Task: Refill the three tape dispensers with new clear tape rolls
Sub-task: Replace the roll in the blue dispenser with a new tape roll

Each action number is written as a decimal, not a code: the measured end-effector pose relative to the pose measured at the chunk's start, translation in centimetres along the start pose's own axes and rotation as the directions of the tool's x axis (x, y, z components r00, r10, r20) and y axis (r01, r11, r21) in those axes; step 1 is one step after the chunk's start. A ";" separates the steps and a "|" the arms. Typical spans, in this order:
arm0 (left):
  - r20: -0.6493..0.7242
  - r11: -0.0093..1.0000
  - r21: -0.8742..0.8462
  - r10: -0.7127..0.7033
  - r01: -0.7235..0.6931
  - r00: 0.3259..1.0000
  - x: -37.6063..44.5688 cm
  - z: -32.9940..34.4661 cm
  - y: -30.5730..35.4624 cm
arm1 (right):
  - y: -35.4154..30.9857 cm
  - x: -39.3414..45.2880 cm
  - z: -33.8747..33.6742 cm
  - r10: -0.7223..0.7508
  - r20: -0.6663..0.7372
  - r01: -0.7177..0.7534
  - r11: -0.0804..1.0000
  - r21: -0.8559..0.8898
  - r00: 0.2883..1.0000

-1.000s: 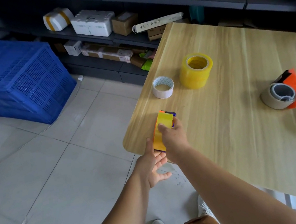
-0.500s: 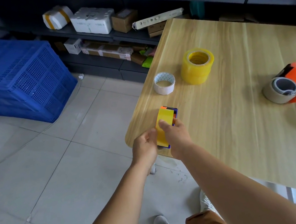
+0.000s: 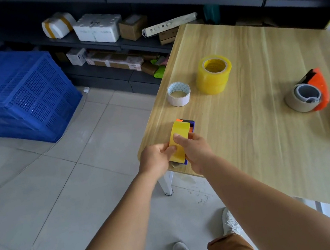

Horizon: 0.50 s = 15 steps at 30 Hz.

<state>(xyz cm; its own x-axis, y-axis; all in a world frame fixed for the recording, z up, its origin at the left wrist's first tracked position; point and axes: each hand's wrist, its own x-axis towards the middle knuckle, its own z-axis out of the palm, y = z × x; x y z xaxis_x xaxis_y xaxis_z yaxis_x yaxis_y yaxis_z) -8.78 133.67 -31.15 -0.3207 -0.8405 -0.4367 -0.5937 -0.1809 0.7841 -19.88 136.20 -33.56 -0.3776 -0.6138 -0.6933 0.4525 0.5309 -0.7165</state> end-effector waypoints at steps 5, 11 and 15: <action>-0.009 0.982 0.186 -0.007 0.009 1.000 0.3 -0.2 0.4 | -0.1 0.0 0.6 -0.022 -0.012 0.021 0.997 -0.068 1.000; 0.020 0.864 0.491 0.118 -0.113 0.993 -0.2 -0.2 1.6 | -1.3 -1.3 -0.5 -0.175 -0.052 0.148 0.930 -0.337 0.983; 0.080 0.676 0.680 0.318 -0.285 0.945 -0.4 0.4 3.6 | -2.8 -2.6 -3.1 -0.408 0.018 0.306 0.655 -0.691 0.913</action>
<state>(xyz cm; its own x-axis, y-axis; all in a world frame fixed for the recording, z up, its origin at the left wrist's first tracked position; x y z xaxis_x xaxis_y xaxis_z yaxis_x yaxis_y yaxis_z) -11.10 133.51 -28.32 -0.5504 -0.8109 -0.1987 -0.8117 0.4640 0.3547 -22.68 138.19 -30.01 -0.5150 -0.7873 -0.3390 -0.3774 0.5633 -0.7351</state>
